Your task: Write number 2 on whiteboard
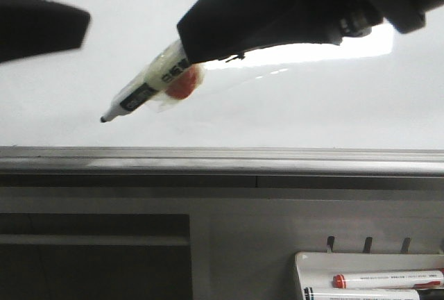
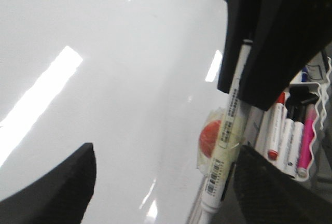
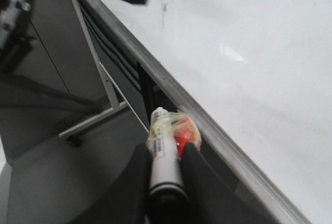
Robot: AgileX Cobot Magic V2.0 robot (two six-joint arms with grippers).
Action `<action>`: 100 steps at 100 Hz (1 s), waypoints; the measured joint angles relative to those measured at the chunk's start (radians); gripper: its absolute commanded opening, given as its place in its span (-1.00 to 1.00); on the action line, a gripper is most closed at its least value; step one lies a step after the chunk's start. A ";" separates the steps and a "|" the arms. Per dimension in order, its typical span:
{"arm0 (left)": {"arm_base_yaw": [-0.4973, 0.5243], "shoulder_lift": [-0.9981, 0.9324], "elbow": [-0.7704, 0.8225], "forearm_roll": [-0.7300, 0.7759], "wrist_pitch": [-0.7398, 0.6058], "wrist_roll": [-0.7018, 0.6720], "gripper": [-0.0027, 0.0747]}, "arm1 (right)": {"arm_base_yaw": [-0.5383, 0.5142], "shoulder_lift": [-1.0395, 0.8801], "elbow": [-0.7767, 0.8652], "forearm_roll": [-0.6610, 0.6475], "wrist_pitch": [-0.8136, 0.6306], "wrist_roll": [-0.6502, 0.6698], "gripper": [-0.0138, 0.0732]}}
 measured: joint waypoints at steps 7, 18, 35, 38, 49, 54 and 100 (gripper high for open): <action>0.000 -0.069 0.000 -0.089 0.049 0.000 0.01 | -0.017 0.000 -0.007 -0.002 -0.006 0.000 -0.85; 0.024 -0.153 0.000 -0.268 0.085 0.000 -0.63 | -0.024 0.000 -0.013 -0.002 -0.035 0.000 -0.85; 0.095 -0.195 0.000 -0.394 0.080 0.000 -0.98 | -0.036 0.011 -0.016 -0.012 -0.083 -0.004 -0.85; 0.108 -0.196 0.000 -0.406 0.075 0.000 -0.98 | -0.040 0.011 -0.019 -0.017 -0.085 -0.004 -0.85; 0.162 -0.196 0.000 -0.475 0.042 0.000 -0.98 | -0.059 0.013 -0.025 -0.027 -0.085 -0.005 -0.85; 0.186 -0.197 0.000 -0.505 0.023 0.000 -0.98 | -0.065 0.013 -0.026 -0.027 -0.085 -0.005 -0.85; 0.301 -0.199 0.012 -0.576 -0.040 0.000 -0.98 | -0.134 0.030 -0.067 -0.035 -0.052 -0.010 -0.84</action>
